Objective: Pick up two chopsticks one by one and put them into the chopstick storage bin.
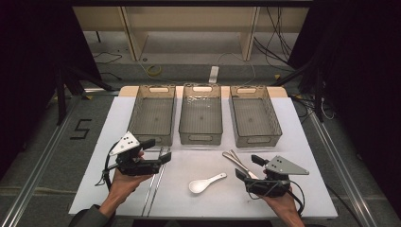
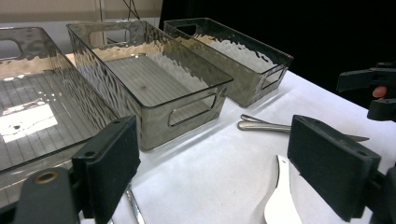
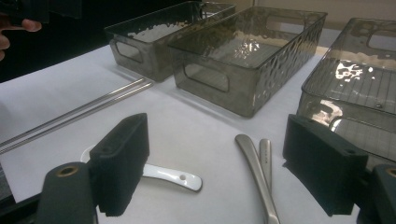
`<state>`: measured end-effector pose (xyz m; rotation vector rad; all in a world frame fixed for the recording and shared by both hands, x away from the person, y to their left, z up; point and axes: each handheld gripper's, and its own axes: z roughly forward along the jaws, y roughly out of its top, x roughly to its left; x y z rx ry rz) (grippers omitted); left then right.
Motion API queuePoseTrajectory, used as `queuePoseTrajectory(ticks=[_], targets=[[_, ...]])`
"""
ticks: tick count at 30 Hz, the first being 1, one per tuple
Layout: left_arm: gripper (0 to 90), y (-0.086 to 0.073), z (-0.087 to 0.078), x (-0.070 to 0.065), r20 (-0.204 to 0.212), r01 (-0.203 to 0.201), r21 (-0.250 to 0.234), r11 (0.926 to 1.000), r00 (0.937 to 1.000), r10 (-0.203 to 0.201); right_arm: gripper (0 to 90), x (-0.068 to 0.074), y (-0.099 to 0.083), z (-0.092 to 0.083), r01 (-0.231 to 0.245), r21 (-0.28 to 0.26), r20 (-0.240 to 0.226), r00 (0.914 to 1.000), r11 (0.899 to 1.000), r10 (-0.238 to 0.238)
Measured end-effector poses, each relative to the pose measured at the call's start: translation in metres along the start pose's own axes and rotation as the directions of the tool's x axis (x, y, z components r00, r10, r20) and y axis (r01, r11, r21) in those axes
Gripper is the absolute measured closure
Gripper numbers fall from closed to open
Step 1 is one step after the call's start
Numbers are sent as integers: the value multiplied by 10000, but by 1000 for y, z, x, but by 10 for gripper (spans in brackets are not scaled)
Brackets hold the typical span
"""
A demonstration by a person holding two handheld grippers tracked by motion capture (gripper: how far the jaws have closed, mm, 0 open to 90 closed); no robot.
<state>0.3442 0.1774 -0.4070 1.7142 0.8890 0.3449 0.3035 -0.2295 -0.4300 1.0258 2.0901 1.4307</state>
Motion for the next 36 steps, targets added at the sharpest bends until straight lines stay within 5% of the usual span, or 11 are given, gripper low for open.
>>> queuePoseTrajectory(ticks=[7, 13, 23, 28, 32, 36], targets=[[161, 1, 1, 0, -147, 136, 164, 9998, 9998, -134, 238, 0, 0, 0, -23, 4, 6, 10000, 10000, 23], [161, 3, 4, 4, -613, 324, 788, 9964, 9977, -276, 237, 0, 0, 0, 8, 59, 25, 10000, 10000, -8], [171, 10, 12, 14, -1213, 735, 2441, 9670, 9916, -447, 234, 0, 0, 0, -95, 107, -108, 9999, 9999, 96], [191, 16, 17, 21, -1635, 768, 3372, 9383, 9863, -220, 234, -1, 0, 1, -90, 121, -70, 9999, 9999, 91], [214, 22, 25, 29, -2009, 839, 4245, 9016, 9796, 34, 234, -1, 0, 1, -78, 171, -84, 9999, 9998, 80], [216, 23, 37, 31, -1994, 993, 5241, 8458, 9799, 85, 234, -1, 0, 1, -109, 171, -123, 9999, 9998, 111]])
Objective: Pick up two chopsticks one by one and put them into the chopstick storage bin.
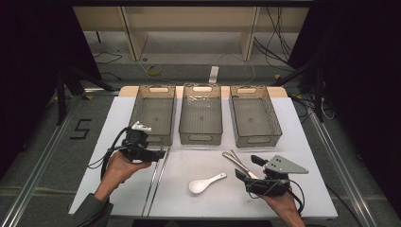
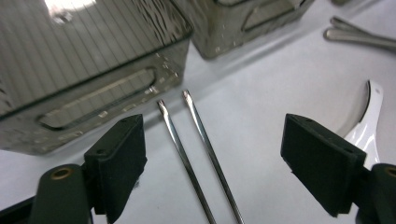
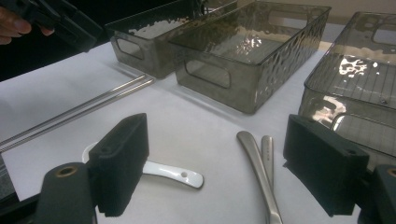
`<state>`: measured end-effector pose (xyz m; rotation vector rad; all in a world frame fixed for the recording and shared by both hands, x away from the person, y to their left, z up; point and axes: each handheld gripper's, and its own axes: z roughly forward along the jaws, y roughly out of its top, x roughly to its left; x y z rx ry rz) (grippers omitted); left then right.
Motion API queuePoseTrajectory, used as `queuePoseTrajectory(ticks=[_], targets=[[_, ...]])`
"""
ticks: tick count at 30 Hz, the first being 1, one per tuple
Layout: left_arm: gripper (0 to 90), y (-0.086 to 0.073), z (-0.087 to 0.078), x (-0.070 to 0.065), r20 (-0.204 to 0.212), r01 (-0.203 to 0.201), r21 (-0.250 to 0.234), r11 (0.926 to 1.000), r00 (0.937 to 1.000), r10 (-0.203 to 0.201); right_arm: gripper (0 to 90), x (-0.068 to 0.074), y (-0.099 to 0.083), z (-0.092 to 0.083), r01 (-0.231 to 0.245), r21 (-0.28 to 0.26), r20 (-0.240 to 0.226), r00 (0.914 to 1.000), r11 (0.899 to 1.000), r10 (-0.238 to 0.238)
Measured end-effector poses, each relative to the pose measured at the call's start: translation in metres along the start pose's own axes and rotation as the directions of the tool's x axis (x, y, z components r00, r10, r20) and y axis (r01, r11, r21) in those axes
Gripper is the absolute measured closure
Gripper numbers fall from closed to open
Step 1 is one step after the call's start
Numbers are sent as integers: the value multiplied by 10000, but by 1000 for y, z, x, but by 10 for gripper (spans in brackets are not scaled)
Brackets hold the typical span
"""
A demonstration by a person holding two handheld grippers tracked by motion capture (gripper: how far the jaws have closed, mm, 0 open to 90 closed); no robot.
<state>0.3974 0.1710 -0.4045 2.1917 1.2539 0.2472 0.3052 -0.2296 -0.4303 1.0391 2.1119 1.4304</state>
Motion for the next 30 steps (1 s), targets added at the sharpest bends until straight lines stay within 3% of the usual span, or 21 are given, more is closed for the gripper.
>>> queuePoseTrajectory(ticks=[2, 5, 7, 11, 14, 17, 21, 22, 23, 25, 27, 30], targets=[[234, 0, 5, 0, -249, 6, 367, 9993, 9997, 3, 234, 0, 0, 0, 17, -19, -2, 10000, 10000, -17], [245, -2, 12, 0, -208, -68, 1067, 9943, 9997, 90, 234, 0, 1, -1, 51, -39, -36, 10000, 10000, -51], [304, -3, 15, 1, -84, -135, 1533, 9881, 9999, 150, 234, 1, 1, -1, 80, -21, -72, 9999, 10000, -80], [350, -6, 21, 2, -259, -260, 2294, 9730, 9991, 328, 234, 2, 1, 0, 147, 38, -111, 9998, 9999, -147], [384, -8, 23, 2, -128, -303, 2513, 9674, 9993, 346, 236, 2, 1, 0, 149, 58, -118, 9998, 9999, -148], [408, -11, 25, 2, -292, -365, 2785, 9597, 9985, 464, 242, 2, 1, -1, 154, 28, -108, 9998, 9999, -154], [472, -16, 31, 2, 13, -431, 3091, 9501, 9990, 449, 245, 2, 1, 0, 155, 57, -121, 9998, 9999, -154], [477, -18, 36, 2, 94, -571, 3385, 9392, 9983, 573, 246, 2, 1, 0, 170, 41, -124, 9998, 9998, -169], [487, -18, 36, 2, 94, -571, 3385, 9392, 9983, 573, 246, 2, 1, 0, 170, 41, -124, 9998, 9998, -169], [500, -20, 40, 1, -33, -658, 3622, 9298, 9974, 719, 247, 2, 1, 0, 195, 56, -145, 9997, 9998, -195], [527, -22, 42, 0, 26, -689, 3646, 9286, 9973, 730, 248, 2, 1, 0, 180, 72, -161, 9997, 9998, -179], [581, -23, 43, -1, 116, -888, 3791, 9211, 9958, 912, 249, 3, 1, 1, 169, 97, -196, 9997, 9998, -167]])
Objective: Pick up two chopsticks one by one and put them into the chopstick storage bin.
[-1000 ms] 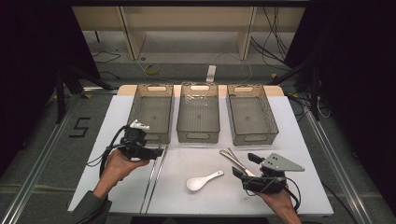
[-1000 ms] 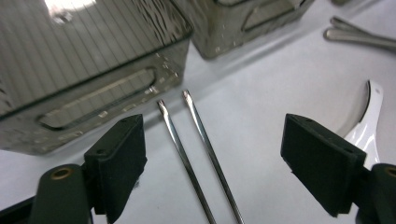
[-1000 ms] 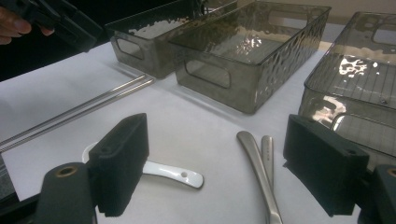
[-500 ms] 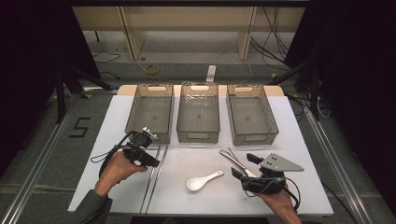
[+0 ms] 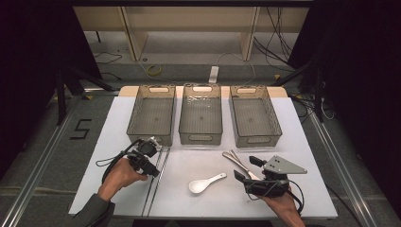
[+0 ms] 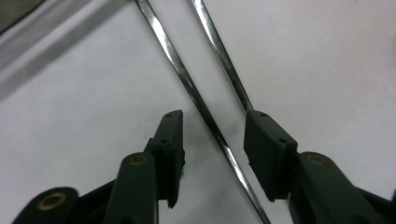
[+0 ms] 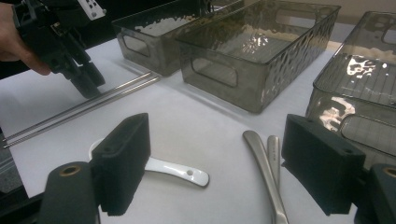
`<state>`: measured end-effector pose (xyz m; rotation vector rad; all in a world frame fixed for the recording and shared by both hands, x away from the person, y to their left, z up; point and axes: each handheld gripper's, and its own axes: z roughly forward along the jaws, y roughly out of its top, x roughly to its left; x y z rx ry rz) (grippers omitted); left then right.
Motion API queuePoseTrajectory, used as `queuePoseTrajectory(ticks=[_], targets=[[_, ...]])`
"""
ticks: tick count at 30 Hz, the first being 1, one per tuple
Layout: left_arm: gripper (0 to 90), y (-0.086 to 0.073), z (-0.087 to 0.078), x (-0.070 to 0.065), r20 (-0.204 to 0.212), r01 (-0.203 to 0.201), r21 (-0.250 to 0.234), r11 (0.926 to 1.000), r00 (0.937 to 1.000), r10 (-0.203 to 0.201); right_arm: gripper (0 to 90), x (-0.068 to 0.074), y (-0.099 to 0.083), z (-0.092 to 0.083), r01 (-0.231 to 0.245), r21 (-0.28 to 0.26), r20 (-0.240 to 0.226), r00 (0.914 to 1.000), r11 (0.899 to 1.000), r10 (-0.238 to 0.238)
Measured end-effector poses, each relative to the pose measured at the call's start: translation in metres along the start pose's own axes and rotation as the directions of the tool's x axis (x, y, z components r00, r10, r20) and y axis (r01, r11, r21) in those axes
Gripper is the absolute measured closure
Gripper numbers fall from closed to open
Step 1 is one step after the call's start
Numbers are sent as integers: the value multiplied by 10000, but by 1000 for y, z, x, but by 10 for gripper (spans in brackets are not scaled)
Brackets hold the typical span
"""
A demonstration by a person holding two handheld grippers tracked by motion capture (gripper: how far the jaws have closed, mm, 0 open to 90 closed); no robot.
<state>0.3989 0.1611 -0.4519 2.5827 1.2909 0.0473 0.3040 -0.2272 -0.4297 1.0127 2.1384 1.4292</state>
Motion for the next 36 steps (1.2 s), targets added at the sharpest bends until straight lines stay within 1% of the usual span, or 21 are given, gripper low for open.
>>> queuePoseTrajectory(ticks=[2, 4, 6, 7, 12, 17, 18, 19, 24, 25, 30, 36], targets=[[593, 0, 2, -2, 4, 8, 53, 10000, 10000, -8, 249, 0, 0, 0, 6, 18, -9, 10000, 10000, -6], [618, 0, 3, -2, -123, -50, 138, 9999, 9999, 52, 249, 0, 0, 0, 21, 35, -17, 10000, 10000, -21], [636, 0, 4, -3, -150, -66, 159, 9999, 9999, 68, 250, 0, 0, 0, 21, 52, -18, 10000, 10000, -21], [652, 0, 5, -3, -194, -136, 237, 9996, 9997, 141, 250, 0, 0, 0, 35, 63, -20, 10000, 10000, -35], [672, 0, 10, -4, -271, -121, 337, 9994, 9995, 130, 251, 0, 0, 1, 50, 66, -42, 10000, 10000, -50], [685, 0, 11, -7, -507, -320, 322, 9990, 9982, 336, 251, 1, 0, 1, 3, 64, -40, 10000, 10000, -3], [697, 0, 10, -7, -492, -436, 348, 9984, 9978, 453, 251, 1, 0, 1, 32, 78, -46, 10000, 10000, -32], [697, 0, 10, -7, -457, -457, 334, 9984, 9978, 472, 251, 1, 0, 1, 32, 78, -46, 10000, 10000, -32], [733, 0, 10, -5, -450, -477, 351, 9982, 9978, 492, 252, 1, -1, 1, 57, 112, -68, 10000, 9999, -56], [733, 0, 11, -5, -442, -415, 285, 9987, 9981, 427, 252, 1, -1, 1, 57, 112, -68, 10000, 9999, -56], [771, 0, 10, -4, -478, -383, 304, 9988, 9981, 397, 254, 1, -1, 1, 58, 111, -62, 10000, 9999, -58], [784, -1, 10, -2, -426, -265, 245, 9993, 9987, 275, 254, 2, -1, 3, 133, 212, -75, 9999, 9997, -131]])
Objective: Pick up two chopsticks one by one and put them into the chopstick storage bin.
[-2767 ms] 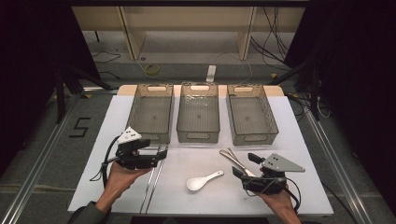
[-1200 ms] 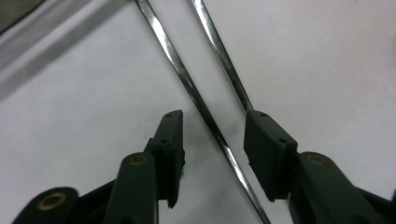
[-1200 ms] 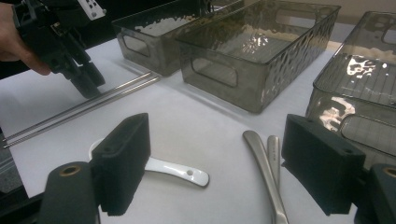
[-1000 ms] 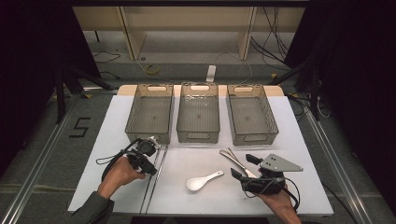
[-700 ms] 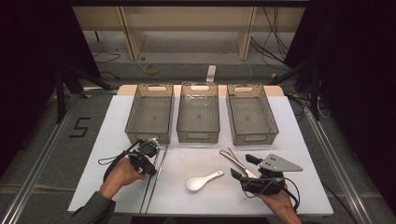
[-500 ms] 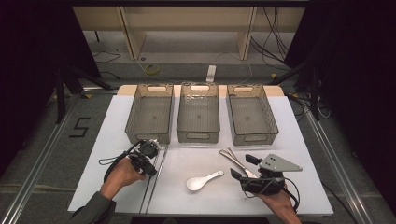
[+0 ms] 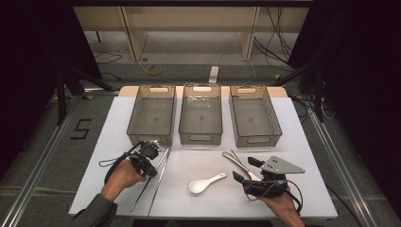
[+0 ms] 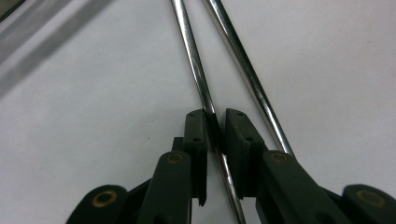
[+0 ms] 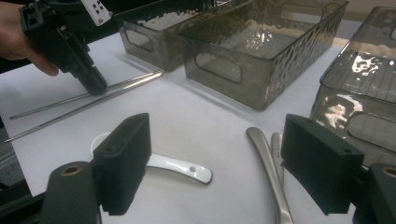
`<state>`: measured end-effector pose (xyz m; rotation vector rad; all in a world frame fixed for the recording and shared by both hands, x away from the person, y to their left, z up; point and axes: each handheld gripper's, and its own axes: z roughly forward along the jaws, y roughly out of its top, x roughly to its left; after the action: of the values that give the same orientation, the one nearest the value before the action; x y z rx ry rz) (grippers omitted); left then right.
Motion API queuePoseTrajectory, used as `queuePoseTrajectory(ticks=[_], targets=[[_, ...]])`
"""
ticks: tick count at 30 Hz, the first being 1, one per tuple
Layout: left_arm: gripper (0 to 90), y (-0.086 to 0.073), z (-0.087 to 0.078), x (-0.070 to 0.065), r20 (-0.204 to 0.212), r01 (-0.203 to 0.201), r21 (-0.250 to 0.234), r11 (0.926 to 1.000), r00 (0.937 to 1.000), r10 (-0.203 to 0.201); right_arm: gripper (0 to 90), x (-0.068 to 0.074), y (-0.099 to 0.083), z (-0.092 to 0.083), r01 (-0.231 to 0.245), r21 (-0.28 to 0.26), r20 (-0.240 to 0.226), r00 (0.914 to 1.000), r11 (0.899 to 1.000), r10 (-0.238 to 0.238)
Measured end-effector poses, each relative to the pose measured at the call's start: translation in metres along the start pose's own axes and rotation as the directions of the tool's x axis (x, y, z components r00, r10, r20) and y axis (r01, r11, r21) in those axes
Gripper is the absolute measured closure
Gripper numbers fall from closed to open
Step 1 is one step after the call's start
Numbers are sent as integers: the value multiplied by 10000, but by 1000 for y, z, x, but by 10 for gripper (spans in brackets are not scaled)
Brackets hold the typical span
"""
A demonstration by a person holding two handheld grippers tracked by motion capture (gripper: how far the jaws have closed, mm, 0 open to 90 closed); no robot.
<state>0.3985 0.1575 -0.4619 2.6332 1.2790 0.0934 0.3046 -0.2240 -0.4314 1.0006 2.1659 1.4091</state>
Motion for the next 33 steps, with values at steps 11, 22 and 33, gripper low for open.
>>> queuePoseTrajectory(ticks=[11, 22, 33], targets=[[826, -1, 0, 3, 59, 61, -45, 10000, 10000, -61, 255, 1, 0, 1, 9, 19, -54, 10000, 10000, -9], [847, -1, 0, 4, 57, -18, -106, 9999, 10000, 19, 255, 1, 0, 1, 29, 98, -53, 10000, 9999, -28], [849, -2, -2, 4, 17, -263, -107, 9996, 9997, 263, 256, 1, 0, 1, 36, 126, -56, 10000, 9999, -35]])
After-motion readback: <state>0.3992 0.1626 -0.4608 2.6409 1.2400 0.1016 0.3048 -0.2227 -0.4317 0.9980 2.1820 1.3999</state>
